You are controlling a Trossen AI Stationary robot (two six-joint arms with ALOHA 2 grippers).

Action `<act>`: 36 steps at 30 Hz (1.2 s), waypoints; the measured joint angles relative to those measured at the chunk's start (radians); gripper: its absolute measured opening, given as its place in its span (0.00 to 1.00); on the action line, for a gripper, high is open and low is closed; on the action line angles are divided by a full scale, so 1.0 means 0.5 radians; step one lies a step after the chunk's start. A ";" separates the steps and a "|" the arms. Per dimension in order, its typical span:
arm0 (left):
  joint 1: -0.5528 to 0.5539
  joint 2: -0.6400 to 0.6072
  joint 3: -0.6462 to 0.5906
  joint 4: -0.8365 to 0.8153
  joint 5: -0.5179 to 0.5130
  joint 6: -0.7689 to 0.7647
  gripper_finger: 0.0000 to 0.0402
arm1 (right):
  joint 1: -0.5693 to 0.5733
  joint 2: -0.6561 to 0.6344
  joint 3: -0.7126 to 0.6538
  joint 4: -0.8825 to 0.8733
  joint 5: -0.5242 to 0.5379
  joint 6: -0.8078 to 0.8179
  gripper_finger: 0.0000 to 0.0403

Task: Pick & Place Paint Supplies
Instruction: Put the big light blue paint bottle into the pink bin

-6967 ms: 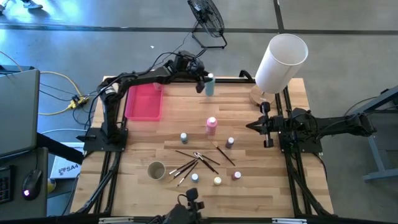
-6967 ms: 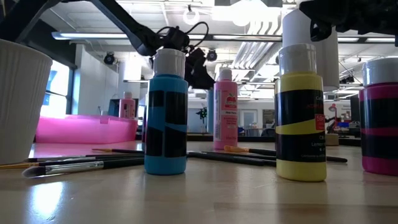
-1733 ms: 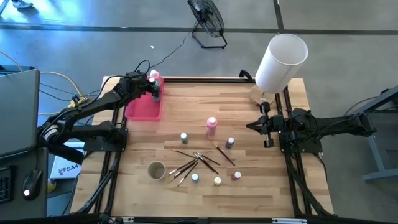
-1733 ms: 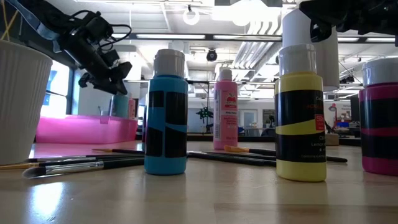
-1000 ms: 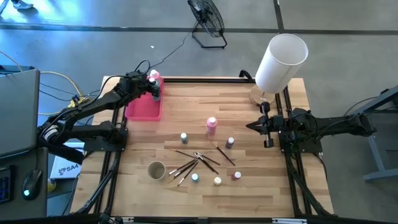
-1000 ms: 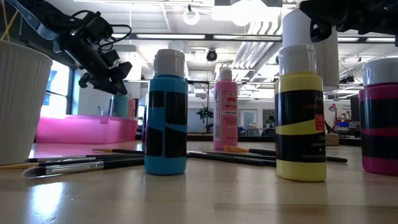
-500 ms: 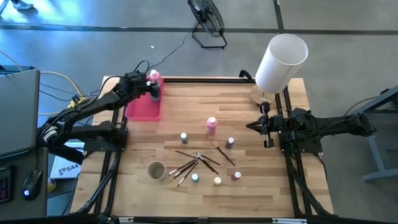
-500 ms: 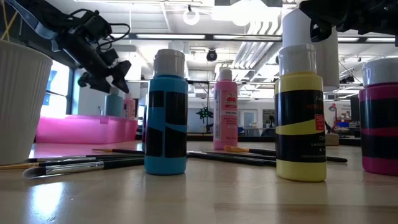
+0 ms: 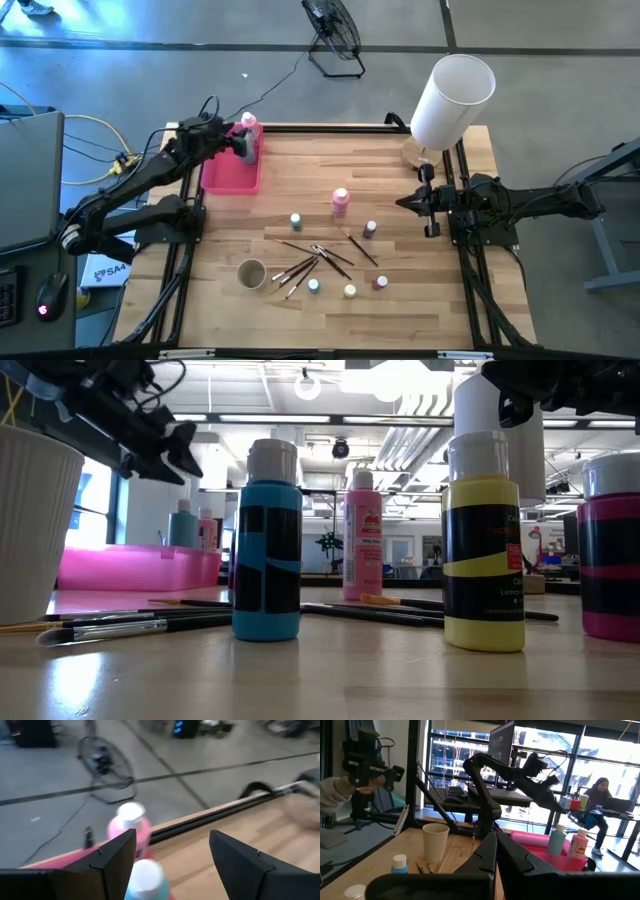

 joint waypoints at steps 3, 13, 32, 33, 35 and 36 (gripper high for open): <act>-0.001 -0.095 0.000 -0.060 0.201 -0.001 0.62 | 0.001 0.000 0.000 0.000 0.000 -0.001 0.01; -0.001 -0.161 0.002 -0.338 0.372 -0.005 0.42 | 0.001 0.000 -0.001 -0.001 -0.002 0.000 0.01; 0.000 -0.185 0.002 -0.441 0.735 0.040 0.09 | 0.000 0.000 -0.001 -0.001 -0.002 -0.001 0.01; -0.001 -0.203 0.002 -0.439 0.797 0.058 0.08 | 0.000 0.000 0.000 -0.001 -0.001 -0.001 0.01; -0.001 -0.245 0.002 -0.442 0.899 0.063 0.05 | 0.001 0.000 0.000 -0.001 -0.001 -0.001 0.01; -0.001 -0.271 0.002 -0.462 0.933 0.061 0.03 | 0.000 0.000 0.000 -0.001 -0.001 -0.001 0.01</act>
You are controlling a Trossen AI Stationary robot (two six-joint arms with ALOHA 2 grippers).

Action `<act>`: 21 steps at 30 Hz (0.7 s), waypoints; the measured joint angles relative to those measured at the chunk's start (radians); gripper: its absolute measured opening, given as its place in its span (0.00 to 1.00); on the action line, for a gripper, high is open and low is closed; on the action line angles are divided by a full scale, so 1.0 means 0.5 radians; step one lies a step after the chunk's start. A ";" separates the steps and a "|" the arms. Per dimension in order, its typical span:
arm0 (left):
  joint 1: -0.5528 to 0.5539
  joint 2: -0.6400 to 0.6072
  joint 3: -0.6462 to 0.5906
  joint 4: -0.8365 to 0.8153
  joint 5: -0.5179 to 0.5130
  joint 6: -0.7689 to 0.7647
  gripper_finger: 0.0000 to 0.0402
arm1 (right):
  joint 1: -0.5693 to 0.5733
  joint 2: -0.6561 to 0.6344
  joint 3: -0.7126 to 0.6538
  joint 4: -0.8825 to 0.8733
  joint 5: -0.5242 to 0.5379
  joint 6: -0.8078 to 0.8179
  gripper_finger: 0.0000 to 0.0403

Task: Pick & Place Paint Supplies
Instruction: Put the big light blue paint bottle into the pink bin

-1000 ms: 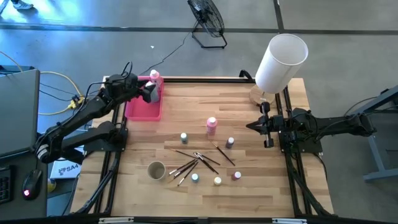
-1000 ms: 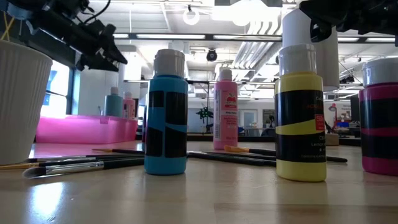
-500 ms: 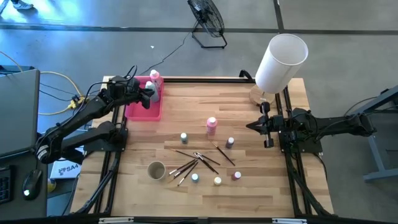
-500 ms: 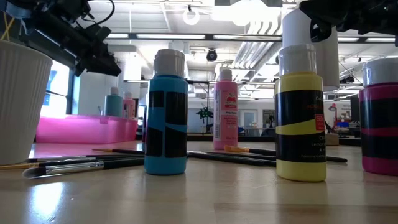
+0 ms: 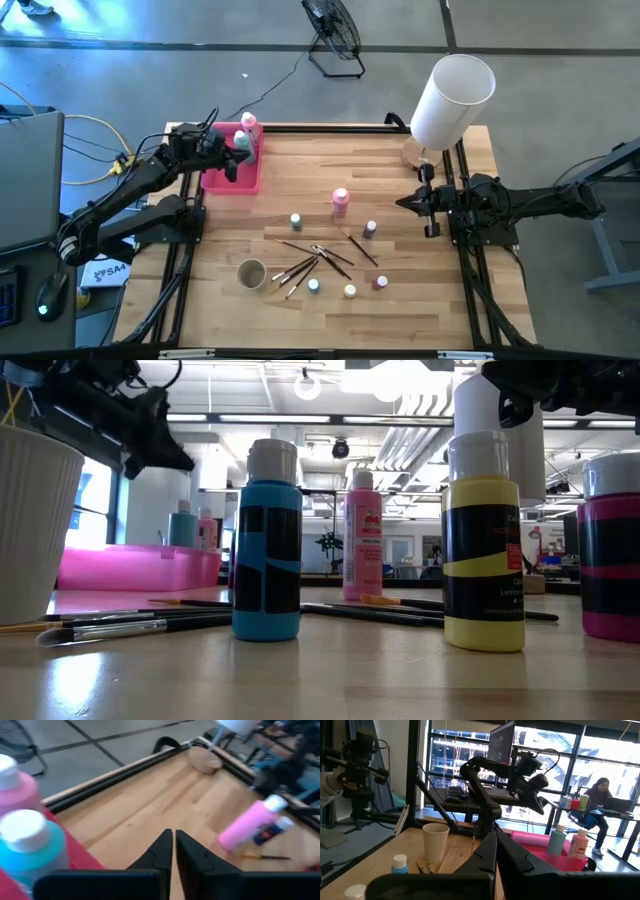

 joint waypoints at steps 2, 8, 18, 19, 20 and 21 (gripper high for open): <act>0.000 -0.065 0.000 -0.095 0.012 -0.005 0.01 | 0.000 0.000 0.000 0.000 0.000 0.000 0.01; -0.104 -0.294 -0.011 -0.503 -0.319 -0.102 0.00 | 0.000 0.001 -0.001 0.000 0.000 0.001 0.01; -0.545 -0.476 -0.506 -0.091 -0.950 -0.527 0.00 | 0.000 0.001 -0.001 -0.005 0.001 0.000 0.01; -0.578 -0.476 -0.563 0.008 -0.995 -0.536 0.00 | 0.000 0.000 0.000 -0.005 0.001 0.000 0.01; -0.608 -0.472 -0.616 0.111 -1.040 -0.538 0.00 | 0.000 0.001 0.000 -0.005 0.001 0.000 0.01; -0.634 -0.463 -0.657 0.192 -1.099 -0.538 0.00 | 0.000 0.000 0.000 -0.005 0.001 0.000 0.01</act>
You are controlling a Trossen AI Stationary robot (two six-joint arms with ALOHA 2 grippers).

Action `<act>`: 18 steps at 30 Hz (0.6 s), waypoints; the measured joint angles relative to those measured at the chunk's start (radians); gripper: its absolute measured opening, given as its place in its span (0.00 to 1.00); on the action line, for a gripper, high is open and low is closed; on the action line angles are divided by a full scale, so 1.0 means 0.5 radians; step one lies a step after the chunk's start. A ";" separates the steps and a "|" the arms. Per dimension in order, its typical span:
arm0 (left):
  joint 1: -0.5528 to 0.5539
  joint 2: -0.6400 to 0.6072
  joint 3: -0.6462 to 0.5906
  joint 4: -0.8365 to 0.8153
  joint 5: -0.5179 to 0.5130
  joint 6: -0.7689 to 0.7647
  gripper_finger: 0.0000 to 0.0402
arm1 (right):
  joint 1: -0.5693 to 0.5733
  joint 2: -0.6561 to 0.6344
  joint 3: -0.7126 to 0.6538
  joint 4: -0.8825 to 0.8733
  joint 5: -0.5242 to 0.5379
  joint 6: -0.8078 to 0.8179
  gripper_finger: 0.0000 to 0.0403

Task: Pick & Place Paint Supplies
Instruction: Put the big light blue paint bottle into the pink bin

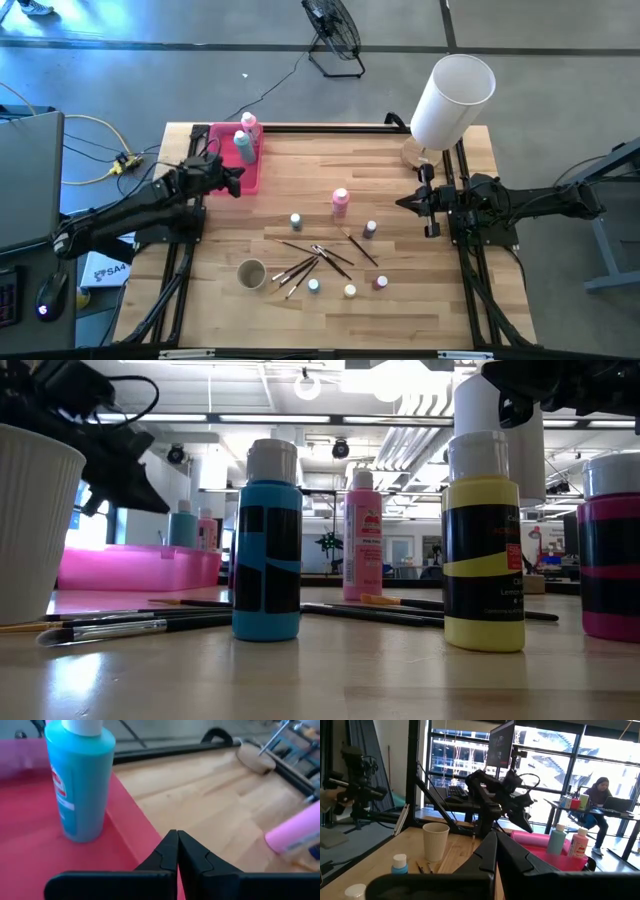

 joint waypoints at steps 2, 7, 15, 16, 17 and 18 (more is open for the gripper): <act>-0.042 0.006 -0.044 0.083 -0.141 0.002 0.00 | 0.000 0.000 0.000 0.000 0.000 0.000 0.01; -0.076 0.043 -0.060 0.107 -0.302 -0.008 0.00 | -0.001 0.000 0.000 -0.001 0.000 0.000 0.01; -0.073 0.345 -0.061 0.290 -0.327 -0.046 0.00 | -0.001 0.000 0.000 -0.001 0.007 -0.005 0.01; -0.073 0.393 -0.061 0.326 -0.335 -0.045 0.00 | 0.000 0.000 0.000 0.000 0.007 -0.005 0.01; -0.073 0.438 -0.061 0.352 -0.340 -0.045 0.00 | 0.000 0.000 0.000 0.000 0.007 -0.005 0.01; -0.073 0.485 -0.061 0.381 -0.342 -0.045 0.00 | 0.000 0.000 0.000 0.000 0.007 -0.005 0.01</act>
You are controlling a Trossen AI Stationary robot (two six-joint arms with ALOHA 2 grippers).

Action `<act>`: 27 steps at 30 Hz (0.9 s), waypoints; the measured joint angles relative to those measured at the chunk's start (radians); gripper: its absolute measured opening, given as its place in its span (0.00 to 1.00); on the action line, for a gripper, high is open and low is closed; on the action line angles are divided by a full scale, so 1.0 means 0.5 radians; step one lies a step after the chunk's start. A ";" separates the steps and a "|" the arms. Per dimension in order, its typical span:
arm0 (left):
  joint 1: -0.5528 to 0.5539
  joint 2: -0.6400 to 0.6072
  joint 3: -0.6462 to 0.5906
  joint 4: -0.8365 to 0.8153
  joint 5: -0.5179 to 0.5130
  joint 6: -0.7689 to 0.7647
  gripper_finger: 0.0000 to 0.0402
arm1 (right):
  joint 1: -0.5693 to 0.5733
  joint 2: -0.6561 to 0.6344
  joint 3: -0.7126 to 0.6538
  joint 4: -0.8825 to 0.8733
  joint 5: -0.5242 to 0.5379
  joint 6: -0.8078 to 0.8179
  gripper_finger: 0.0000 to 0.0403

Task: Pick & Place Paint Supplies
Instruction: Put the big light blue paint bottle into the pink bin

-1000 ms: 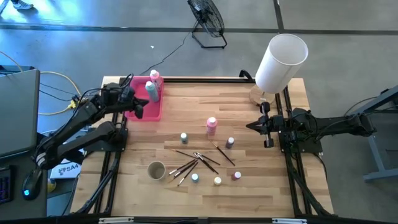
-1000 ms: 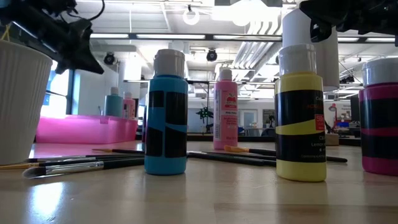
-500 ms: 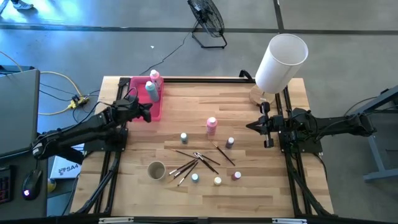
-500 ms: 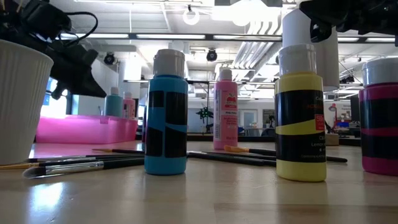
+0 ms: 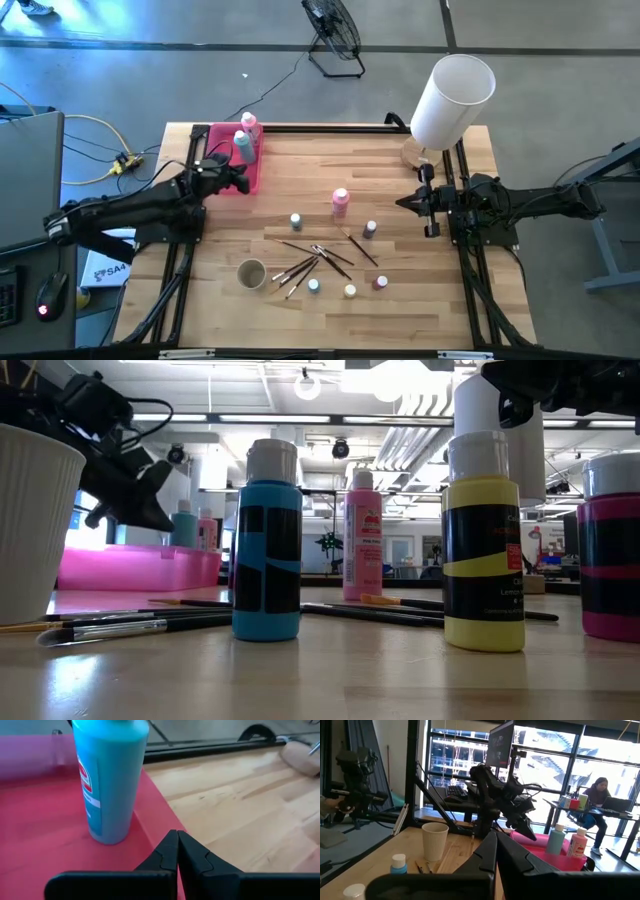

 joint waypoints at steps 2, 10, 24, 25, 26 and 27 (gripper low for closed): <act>0.001 0.084 0.000 0.015 -0.021 -0.001 0.00 | 0.000 0.000 0.000 0.000 0.000 0.000 0.01; 0.001 0.329 0.000 0.299 -0.074 0.012 0.00 | -0.001 0.000 0.000 -0.001 0.000 -0.001 0.01; 0.002 0.578 0.061 0.350 -0.285 0.072 0.00 | -0.001 0.000 0.000 -0.016 0.000 -0.001 0.01; 0.002 0.578 0.061 0.350 -0.295 0.080 0.00 | -0.001 0.000 0.000 -0.016 0.001 -0.001 0.01; 0.002 0.577 0.061 0.353 -0.310 0.092 0.00 | -0.001 -0.001 0.000 -0.016 0.001 -0.001 0.01; 0.002 0.577 0.061 0.355 -0.325 0.100 0.00 | 0.000 0.000 0.000 -0.016 0.001 -0.001 0.01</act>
